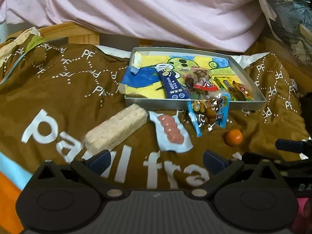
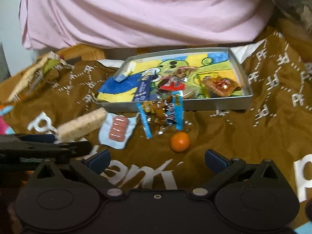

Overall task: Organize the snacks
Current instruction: 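Grasp the sausage pack on white paper with the left tool while the right tool grasps the orange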

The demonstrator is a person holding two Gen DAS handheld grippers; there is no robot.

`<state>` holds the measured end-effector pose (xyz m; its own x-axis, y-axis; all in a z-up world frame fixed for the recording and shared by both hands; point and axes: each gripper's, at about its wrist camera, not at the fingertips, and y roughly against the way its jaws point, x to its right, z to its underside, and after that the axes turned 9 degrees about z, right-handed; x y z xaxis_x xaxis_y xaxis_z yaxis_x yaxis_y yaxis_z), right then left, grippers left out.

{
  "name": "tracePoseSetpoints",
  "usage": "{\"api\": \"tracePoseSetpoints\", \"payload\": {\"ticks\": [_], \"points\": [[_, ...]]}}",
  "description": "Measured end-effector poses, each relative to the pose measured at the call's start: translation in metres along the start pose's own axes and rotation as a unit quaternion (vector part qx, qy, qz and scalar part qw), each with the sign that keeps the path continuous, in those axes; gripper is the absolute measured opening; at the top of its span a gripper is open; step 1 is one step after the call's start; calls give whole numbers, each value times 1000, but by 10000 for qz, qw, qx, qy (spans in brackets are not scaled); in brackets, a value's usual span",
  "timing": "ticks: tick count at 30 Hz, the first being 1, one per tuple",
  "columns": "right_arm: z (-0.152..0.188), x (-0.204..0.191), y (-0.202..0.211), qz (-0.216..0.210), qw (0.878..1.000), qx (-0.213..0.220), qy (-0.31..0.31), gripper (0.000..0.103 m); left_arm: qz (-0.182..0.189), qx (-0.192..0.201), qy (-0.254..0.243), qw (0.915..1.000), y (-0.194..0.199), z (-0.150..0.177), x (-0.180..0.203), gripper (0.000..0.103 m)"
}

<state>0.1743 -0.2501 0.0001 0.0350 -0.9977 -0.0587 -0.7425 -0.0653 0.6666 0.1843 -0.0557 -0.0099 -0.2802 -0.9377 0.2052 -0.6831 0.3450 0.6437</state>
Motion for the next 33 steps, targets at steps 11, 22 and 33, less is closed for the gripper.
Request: {"api": "tracePoseSetpoints", "payload": {"ticks": [11,22,33], "points": [[-22,29,-26,-387,9991,75,136,102,32,1,-429,9991,-40,-16,18,102],[-13,16,-48,-145,9950,-73,981,90,-54,-376,224,9990,-85,-26,9,102],[-4,4,-74,41,9915,-166,1290,57,-374,-421,-479,9973,-99,-28,27,86]]}}
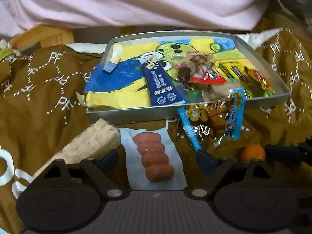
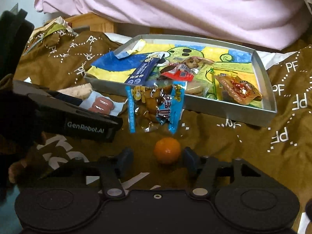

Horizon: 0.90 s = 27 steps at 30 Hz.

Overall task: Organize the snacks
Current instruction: 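Grasp the sausage pack on white paper with the left tool while the right tool grasps the orange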

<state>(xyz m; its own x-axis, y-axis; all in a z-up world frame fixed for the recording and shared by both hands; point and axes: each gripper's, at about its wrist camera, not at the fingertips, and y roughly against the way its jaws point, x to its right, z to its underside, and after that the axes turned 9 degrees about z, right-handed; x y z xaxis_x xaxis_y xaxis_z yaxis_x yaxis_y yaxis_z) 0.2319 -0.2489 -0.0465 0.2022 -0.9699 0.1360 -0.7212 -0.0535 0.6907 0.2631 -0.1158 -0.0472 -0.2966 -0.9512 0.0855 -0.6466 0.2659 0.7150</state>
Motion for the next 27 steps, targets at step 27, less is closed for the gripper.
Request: {"api": "tracePoseSetpoints", "payload": {"ticks": [27], "points": [[-4,12,12,246,9989,372,-150,34,230,-236,335,9989,31,2,-7,59]]}}
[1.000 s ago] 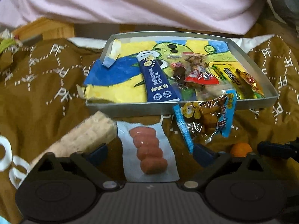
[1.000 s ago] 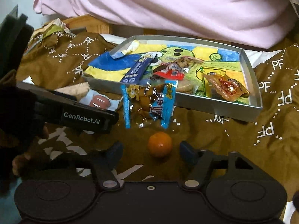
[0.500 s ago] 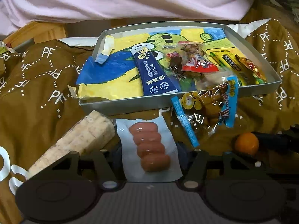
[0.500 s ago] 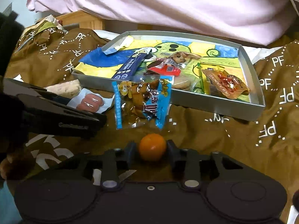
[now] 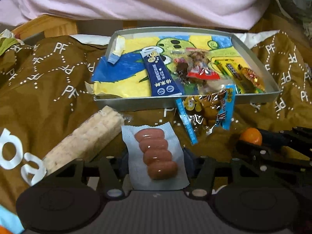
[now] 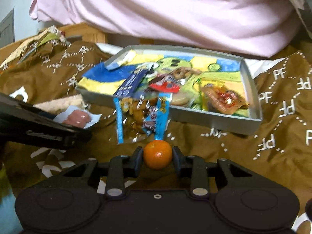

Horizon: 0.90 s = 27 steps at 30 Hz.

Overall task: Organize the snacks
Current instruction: 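Grasp the sausage pack on white paper with the left tool while the right tool grasps the orange, then lower the sausage pack into the tray with the left tool while the right tool lowers the orange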

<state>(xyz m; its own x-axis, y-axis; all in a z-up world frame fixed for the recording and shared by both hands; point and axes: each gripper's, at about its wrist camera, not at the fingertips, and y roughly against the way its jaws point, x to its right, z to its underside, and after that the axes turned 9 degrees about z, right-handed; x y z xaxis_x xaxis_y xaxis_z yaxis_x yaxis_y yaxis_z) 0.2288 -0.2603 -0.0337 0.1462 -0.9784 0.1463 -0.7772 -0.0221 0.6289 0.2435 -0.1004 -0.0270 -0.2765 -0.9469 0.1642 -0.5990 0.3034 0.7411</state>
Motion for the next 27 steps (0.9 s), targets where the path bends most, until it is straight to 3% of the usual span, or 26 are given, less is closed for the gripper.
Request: {"api": "tracePoseSetpoints", "payload": {"ticks": [7,15,19,27], "points": [[-6,5,18,106,9983,553,-157,34,27,153,-10,9999,29,-5,6,59],[-15,3,32,429,9854,1645,23,34,-12,705,4,9975,54,-31,13,59],[-17,3,17,710,9830,1686,189,34,-66,838,3,9965,49,-50,16,59],[-33,18,-11,874,9806,1749,-142,34,-168,1220,-202,9922,29,-85,26,59]]}}
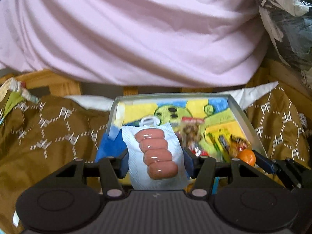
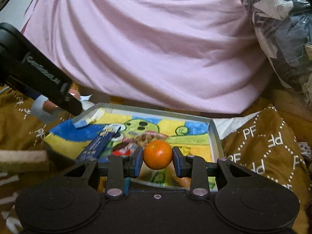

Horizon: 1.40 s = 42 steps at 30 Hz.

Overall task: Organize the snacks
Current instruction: 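Lower the sausage pack into the tray with the left tool while the right tool lowers the orange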

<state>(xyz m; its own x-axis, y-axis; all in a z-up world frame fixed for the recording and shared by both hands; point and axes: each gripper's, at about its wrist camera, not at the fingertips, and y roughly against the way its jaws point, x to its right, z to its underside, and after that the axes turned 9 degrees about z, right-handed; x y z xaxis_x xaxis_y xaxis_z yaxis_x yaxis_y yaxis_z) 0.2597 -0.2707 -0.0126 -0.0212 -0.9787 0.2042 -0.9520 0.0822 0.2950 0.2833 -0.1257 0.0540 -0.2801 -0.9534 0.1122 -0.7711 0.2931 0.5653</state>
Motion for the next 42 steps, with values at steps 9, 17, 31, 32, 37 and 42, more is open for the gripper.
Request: {"api": "tracePoseSetpoints", "payload": {"ticks": [9,17,31,32,37,42], "points": [[-3,-1,-59,-1,9997,-209,139,34,-11,171,-7,9999,-61,-18,5,59],[2,4,-87,-96,9981,-592,-130,34,27,-35,316,9995,-110,-3,-12,59],[4,-2,-96,-15,9973,-725,-109,70,176,-208,461,9986,-126,13,-23,72],[4,0,-95,22,9975,-689,-150,77,189,-179,580,9980,-125,12,-25,74],[-2,6,-85,81,9982,-521,-294,86,135,94,974,9951,-107,8,-38,84],[-15,10,-64,85,9985,-267,-463,102,-26,392,918,9950,-79,1,-42,96]]}}
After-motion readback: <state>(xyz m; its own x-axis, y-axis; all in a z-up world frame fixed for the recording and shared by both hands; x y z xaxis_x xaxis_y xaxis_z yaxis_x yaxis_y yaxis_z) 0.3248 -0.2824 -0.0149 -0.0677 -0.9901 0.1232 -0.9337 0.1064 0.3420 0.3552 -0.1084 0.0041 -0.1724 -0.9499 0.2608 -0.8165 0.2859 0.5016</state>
